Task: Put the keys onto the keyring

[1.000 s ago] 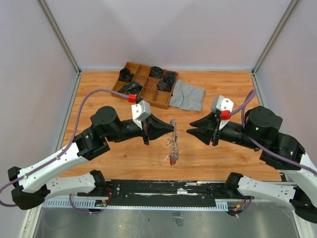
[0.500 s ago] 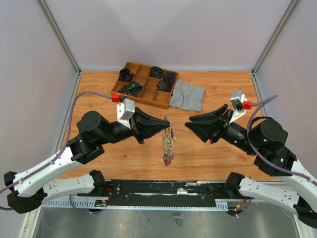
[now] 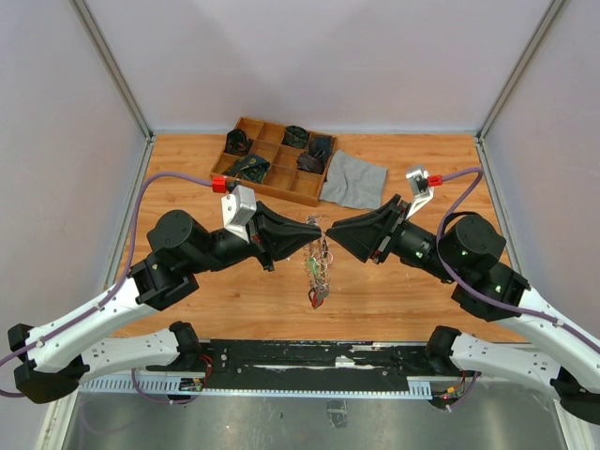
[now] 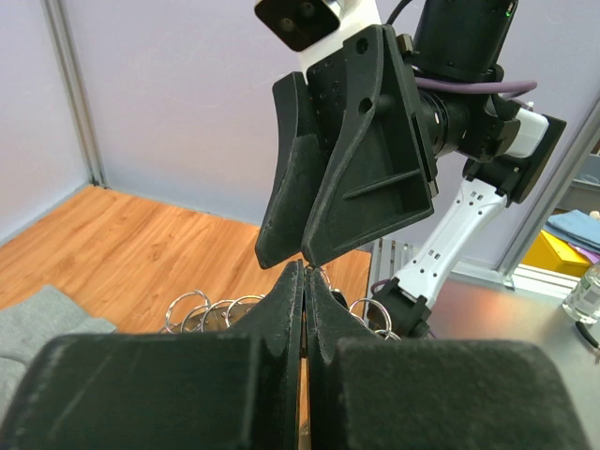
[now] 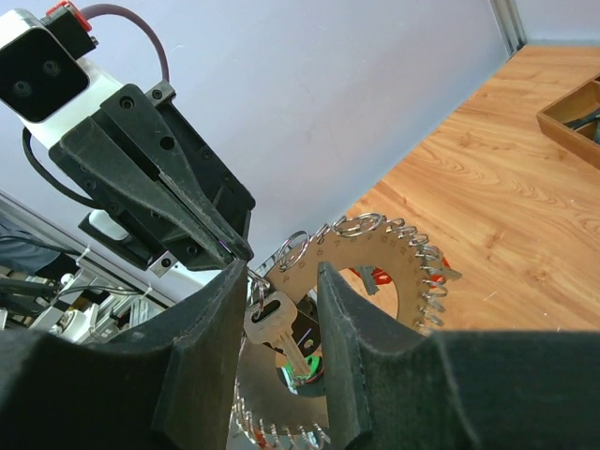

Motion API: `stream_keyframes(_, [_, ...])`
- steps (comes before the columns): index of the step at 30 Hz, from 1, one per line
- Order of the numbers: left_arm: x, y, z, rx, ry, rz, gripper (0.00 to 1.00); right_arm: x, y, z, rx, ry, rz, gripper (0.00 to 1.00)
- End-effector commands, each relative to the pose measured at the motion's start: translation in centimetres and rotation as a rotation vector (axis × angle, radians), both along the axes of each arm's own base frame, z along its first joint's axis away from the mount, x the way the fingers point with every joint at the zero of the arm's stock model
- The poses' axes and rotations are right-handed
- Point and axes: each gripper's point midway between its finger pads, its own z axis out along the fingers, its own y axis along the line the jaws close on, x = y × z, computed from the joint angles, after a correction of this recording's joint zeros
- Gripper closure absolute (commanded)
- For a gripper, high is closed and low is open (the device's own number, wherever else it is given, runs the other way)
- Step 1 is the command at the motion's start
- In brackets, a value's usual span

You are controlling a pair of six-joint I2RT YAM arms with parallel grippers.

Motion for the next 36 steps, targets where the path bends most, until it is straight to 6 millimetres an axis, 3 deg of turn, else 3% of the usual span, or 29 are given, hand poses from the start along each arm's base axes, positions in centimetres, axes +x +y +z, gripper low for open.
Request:
stream_keyframes(1, [-0.5, 0.6, 2.7, -0.085, -0.053, -0.001, 0.99, -0.9, 0.2, 1.3, 0.053, 0.014, 0.044, 0.64])
stream_keyframes(6, [-0.5, 0.6, 2.7, -0.082, -0.055, 0.002, 0.99, -1.1, 0.2, 1.2, 0.045, 0.016, 0.052, 0.75])
stream_keyframes(13, [-0.4, 0.6, 2.6, -0.08, -0.053, 0.006, 0.99, -1.5, 0.3, 1.2, 0.04, 0.01, 0.078, 0.79])
stream_keyframes(21, [-0.3, 0.7, 2.6, -0.08, -0.053, 0.012, 0.99, -1.4, 0.1, 0.8, 0.025, 0.011, 0.063, 0.99])
stream_keyframes(36, [-0.4, 0.8, 2.9, -0.087, -0.06, 0.013, 1.0, -0.8, 0.6, -1.5, -0.036, 0.05, 0.051, 0.99])
